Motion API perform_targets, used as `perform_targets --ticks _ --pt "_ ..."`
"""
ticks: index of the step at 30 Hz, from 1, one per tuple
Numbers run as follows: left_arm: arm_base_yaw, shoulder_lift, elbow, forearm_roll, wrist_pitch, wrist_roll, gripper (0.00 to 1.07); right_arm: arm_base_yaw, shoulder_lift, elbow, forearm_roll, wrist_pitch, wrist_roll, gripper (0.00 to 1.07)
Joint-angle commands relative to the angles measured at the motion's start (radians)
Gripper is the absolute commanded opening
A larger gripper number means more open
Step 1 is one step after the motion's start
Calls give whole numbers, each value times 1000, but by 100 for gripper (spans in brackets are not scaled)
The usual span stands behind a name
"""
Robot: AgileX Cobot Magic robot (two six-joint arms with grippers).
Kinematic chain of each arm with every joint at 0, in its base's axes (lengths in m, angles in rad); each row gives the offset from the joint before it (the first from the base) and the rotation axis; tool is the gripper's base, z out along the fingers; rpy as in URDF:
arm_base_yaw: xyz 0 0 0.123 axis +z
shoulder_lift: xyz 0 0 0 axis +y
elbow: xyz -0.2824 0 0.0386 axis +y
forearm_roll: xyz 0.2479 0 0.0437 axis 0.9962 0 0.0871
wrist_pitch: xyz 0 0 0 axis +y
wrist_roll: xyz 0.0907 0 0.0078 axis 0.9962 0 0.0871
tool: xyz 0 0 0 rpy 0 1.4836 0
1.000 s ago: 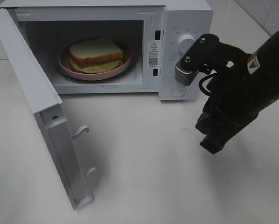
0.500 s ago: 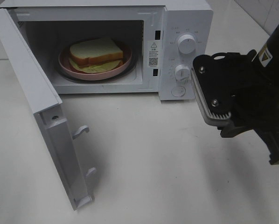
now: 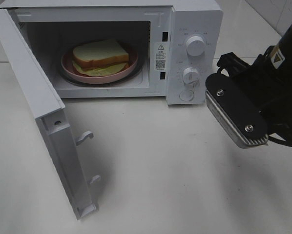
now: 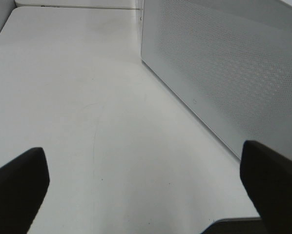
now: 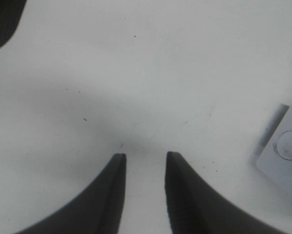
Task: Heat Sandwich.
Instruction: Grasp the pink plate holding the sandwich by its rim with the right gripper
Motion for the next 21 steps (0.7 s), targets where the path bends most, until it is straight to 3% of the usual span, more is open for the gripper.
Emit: perform_targets --ticks 1,3,4,7,8,21 --pt "1 -5 -1 -2 -13 -2 100 -1 -6 -5 -6 -22 -10 48" --pt "1 -5 -1 -2 -13 -2 100 -1 -6 -5 -6 -47 -9 58" --pt "1 -5 -1 -2 -13 -2 100 0 -6 -5 -6 -58 3 69" --pt "1 -5 -1 -2 -13 -2 100 1 -6 -5 -3 -66 31 78" --pt "1 -5 -1 -2 -13 -2 100 1 -6 -5 1 -76 60 86" --pt "1 -5 -1 -2 -13 -2 100 1 35 -7 9 -251 65 88"
